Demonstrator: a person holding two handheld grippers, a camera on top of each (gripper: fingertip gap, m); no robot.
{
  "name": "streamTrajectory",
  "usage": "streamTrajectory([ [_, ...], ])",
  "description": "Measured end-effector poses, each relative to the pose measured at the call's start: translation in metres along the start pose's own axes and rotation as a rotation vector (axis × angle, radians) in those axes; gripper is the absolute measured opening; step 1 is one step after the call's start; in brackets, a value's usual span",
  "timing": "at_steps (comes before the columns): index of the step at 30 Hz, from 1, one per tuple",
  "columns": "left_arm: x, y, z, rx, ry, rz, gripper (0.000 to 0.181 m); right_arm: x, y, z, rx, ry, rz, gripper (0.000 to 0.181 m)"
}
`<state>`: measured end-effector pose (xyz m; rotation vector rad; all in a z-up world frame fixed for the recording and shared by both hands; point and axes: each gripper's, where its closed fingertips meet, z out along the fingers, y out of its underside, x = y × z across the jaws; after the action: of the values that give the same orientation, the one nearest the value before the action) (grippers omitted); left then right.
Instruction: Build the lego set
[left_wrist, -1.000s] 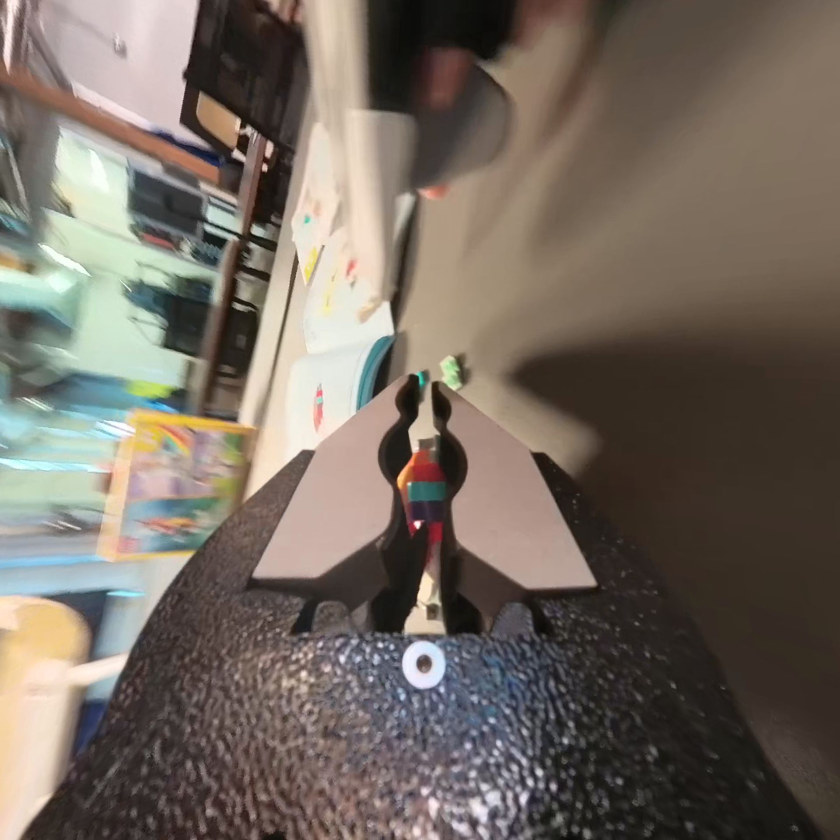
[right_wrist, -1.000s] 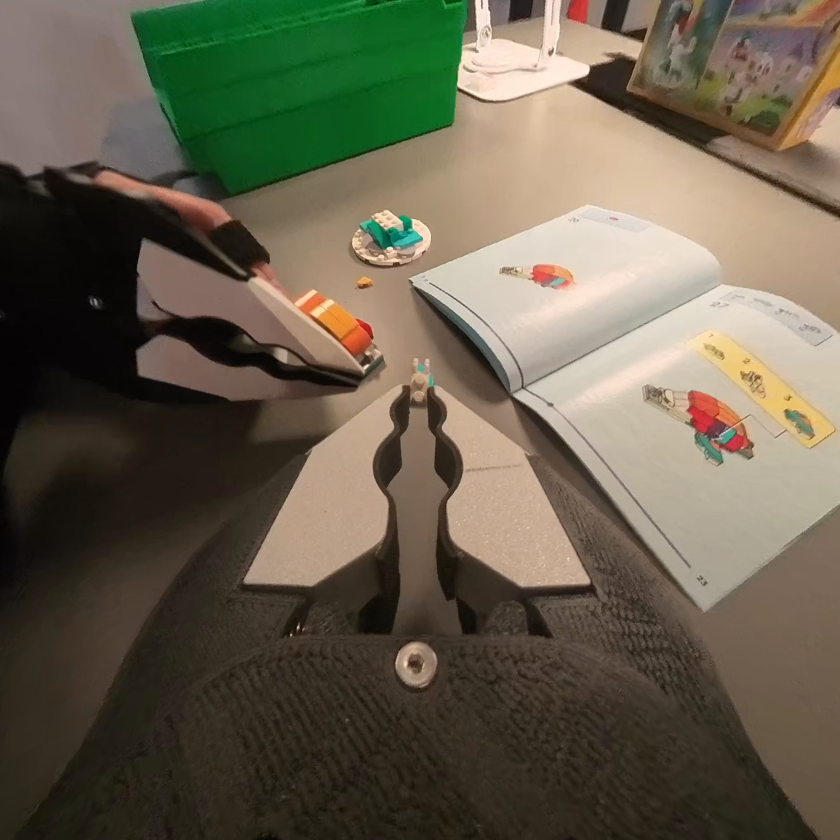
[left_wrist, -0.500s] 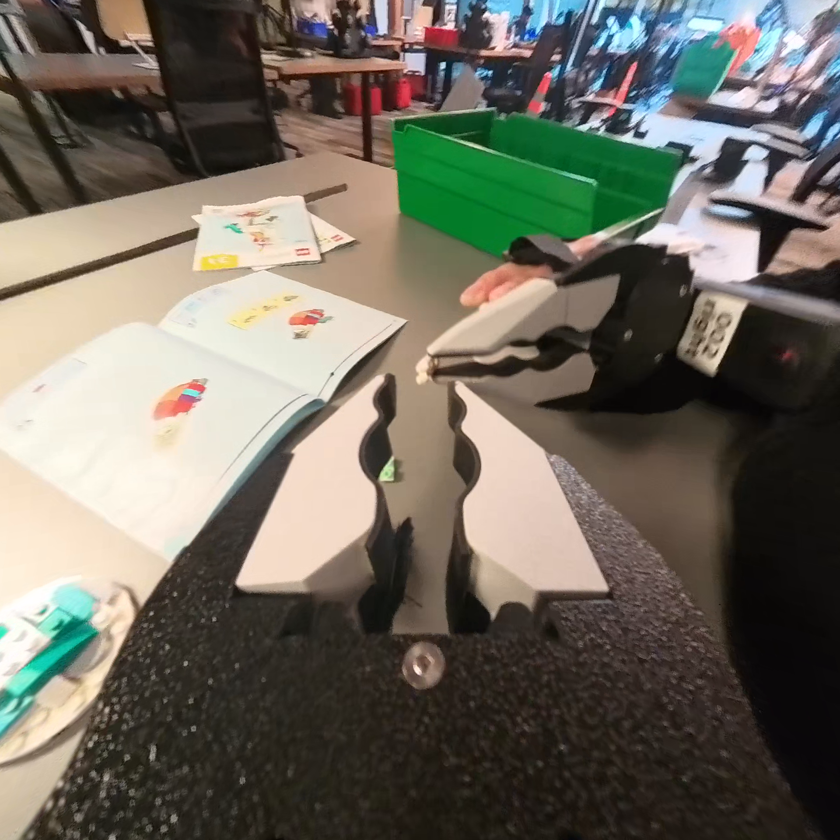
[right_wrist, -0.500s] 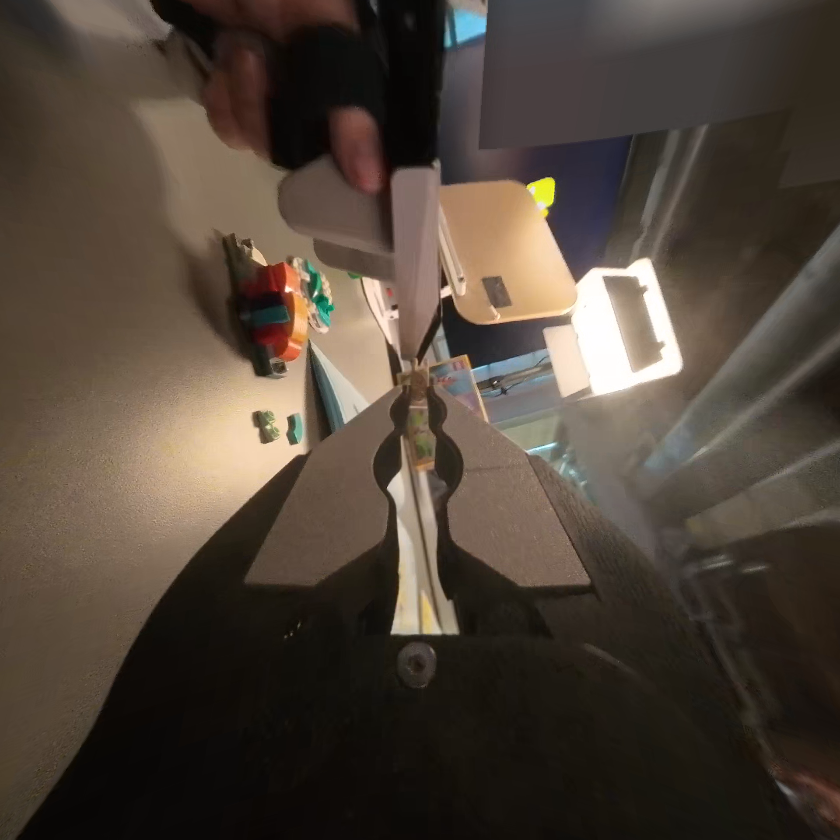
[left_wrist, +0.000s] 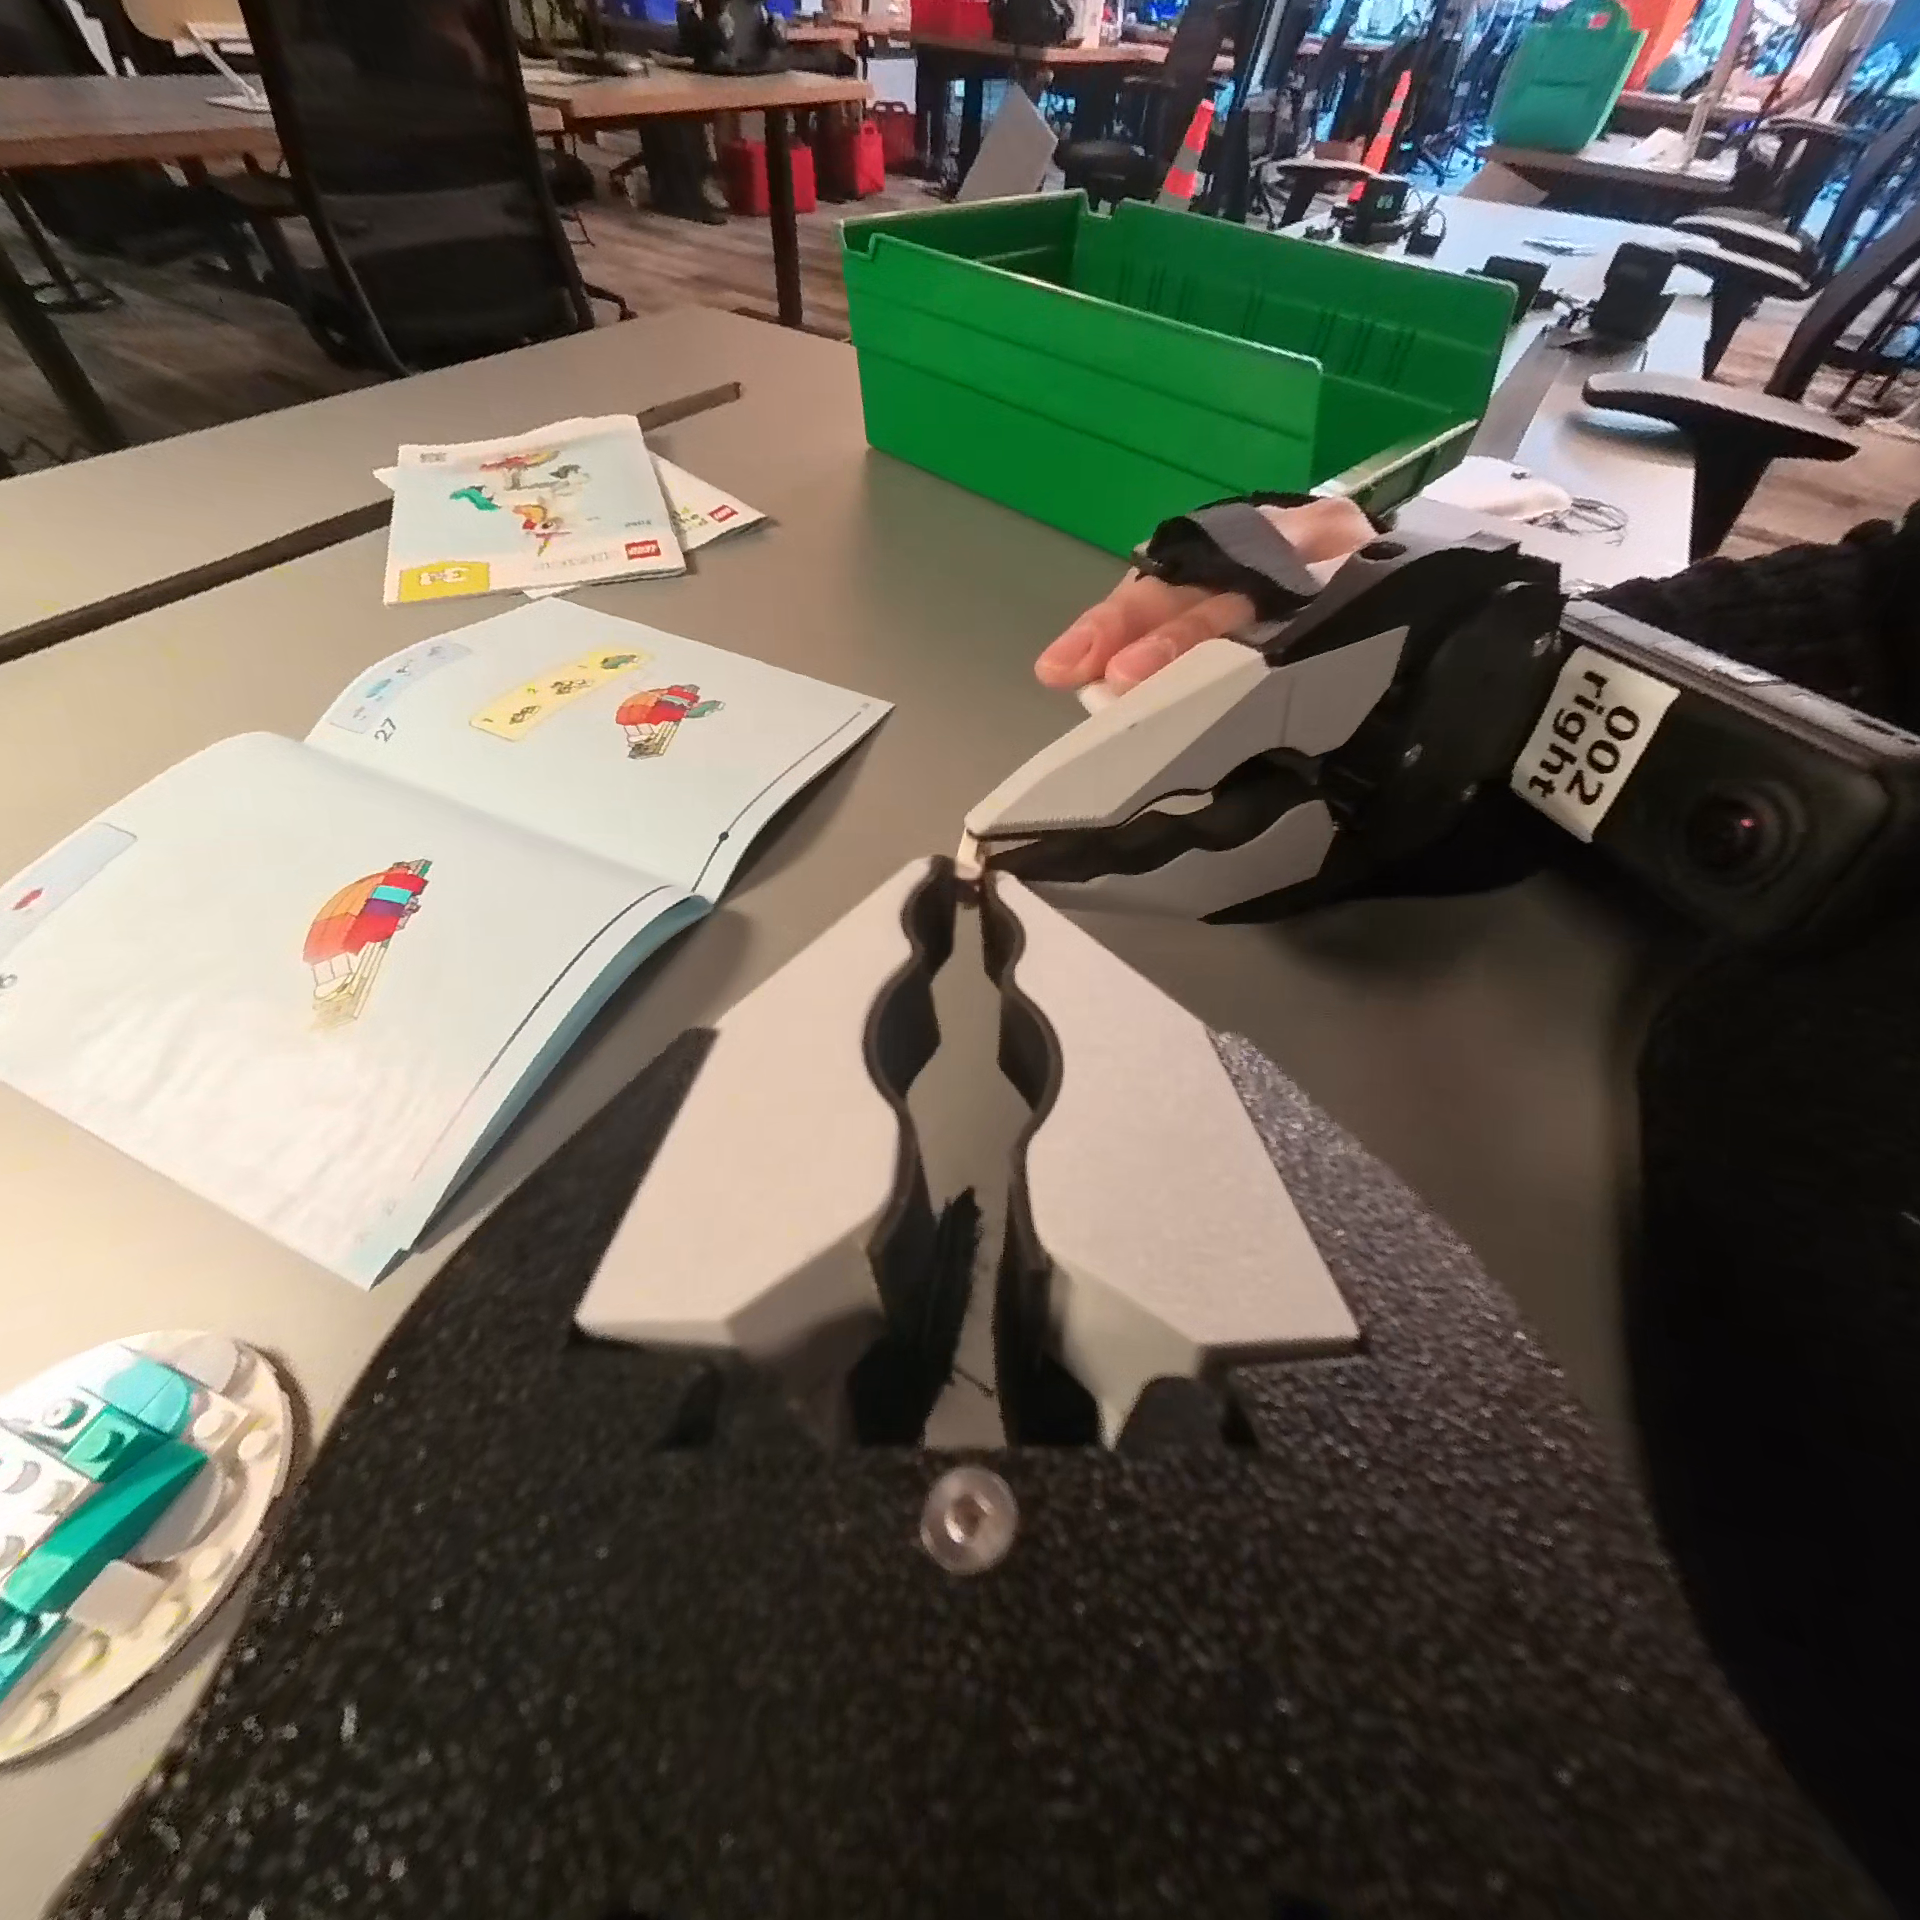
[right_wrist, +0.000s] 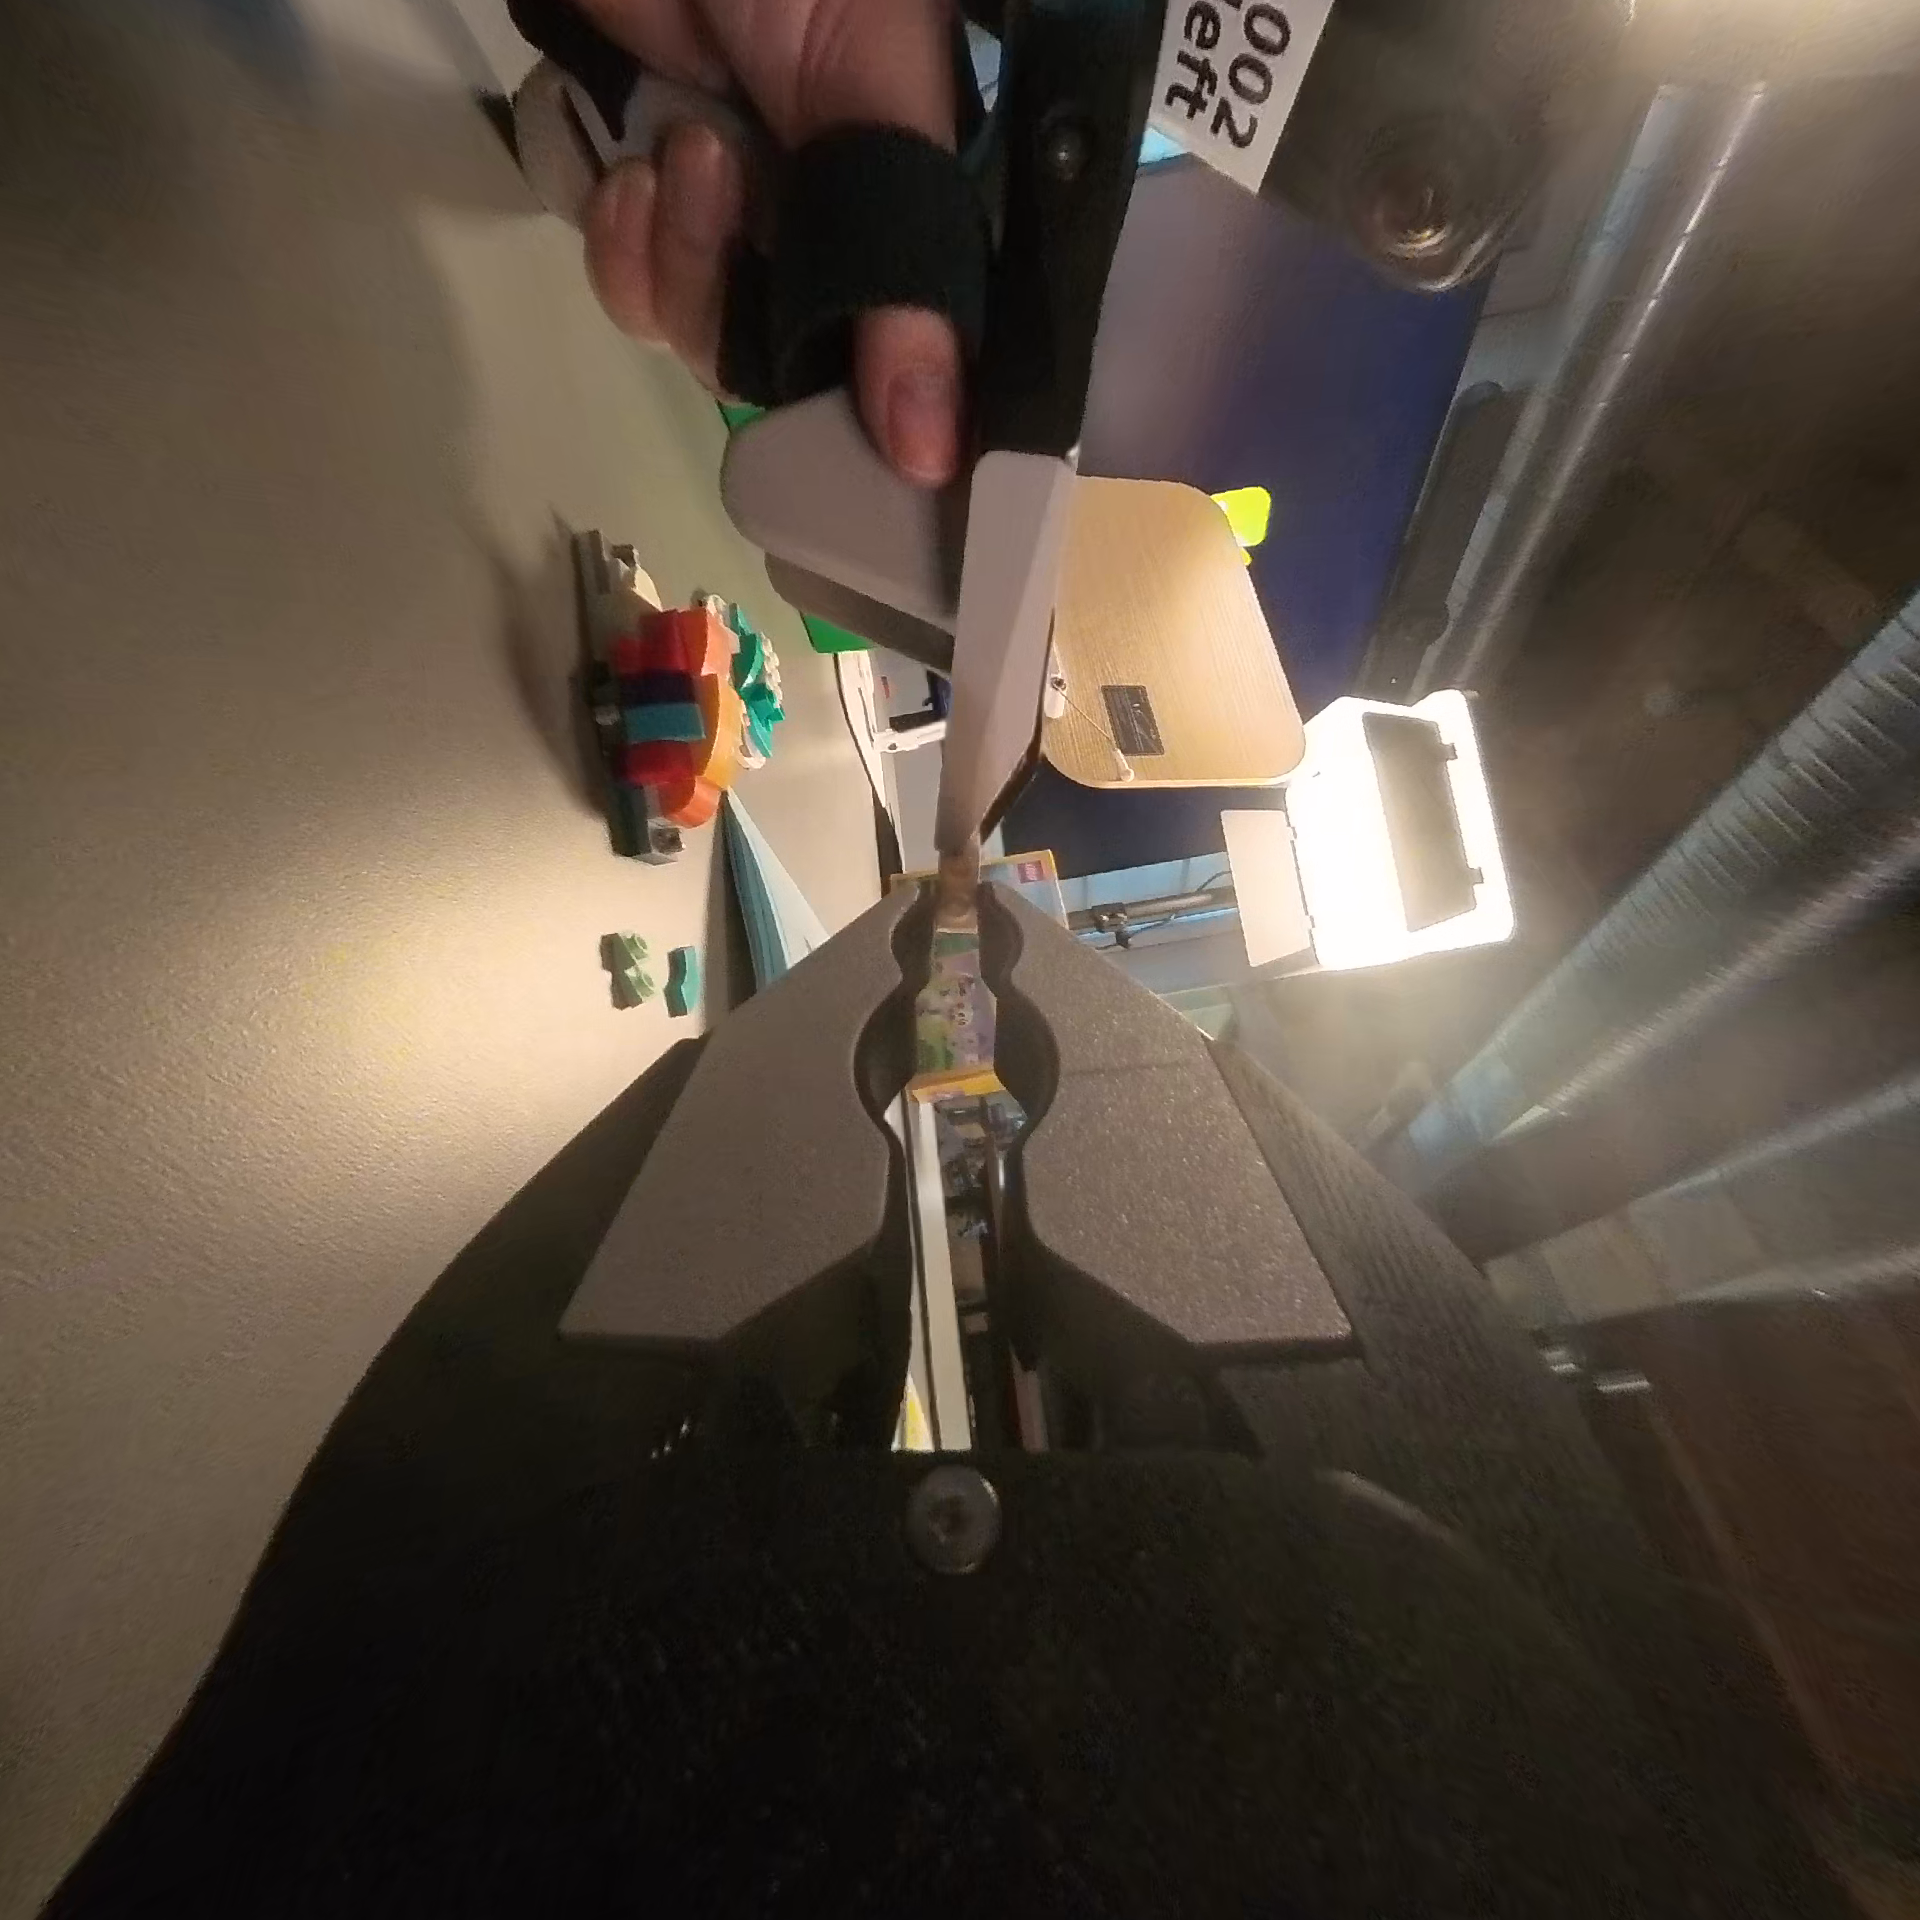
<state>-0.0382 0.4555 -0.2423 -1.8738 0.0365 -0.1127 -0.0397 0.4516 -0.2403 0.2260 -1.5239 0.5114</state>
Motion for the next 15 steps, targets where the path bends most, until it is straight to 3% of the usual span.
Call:
streamTrajectory([
  [3,-0.002,0.004,-0.002,-0.023,-0.01,0.02,0.001,-0.005,0.0,0.001,0.002,-0.033,0.054,0.007],
  [5,-0.007,0.008,-0.006,-0.031,-0.046,0.069,0.001,-0.014,0.006,0.001,-0.009,-0.109,0.19,0.013],
  [9,-0.013,0.007,-0.019,0.013,-0.111,0.214,0.001,-0.035,0.015,0.0,-0.031,-0.359,0.613,0.019],
  [15,-0.016,0.011,-0.035,0.059,-0.219,0.552,0.001,-0.052,0.022,0.004,-0.083,-0.686,0.905,0.027],
])
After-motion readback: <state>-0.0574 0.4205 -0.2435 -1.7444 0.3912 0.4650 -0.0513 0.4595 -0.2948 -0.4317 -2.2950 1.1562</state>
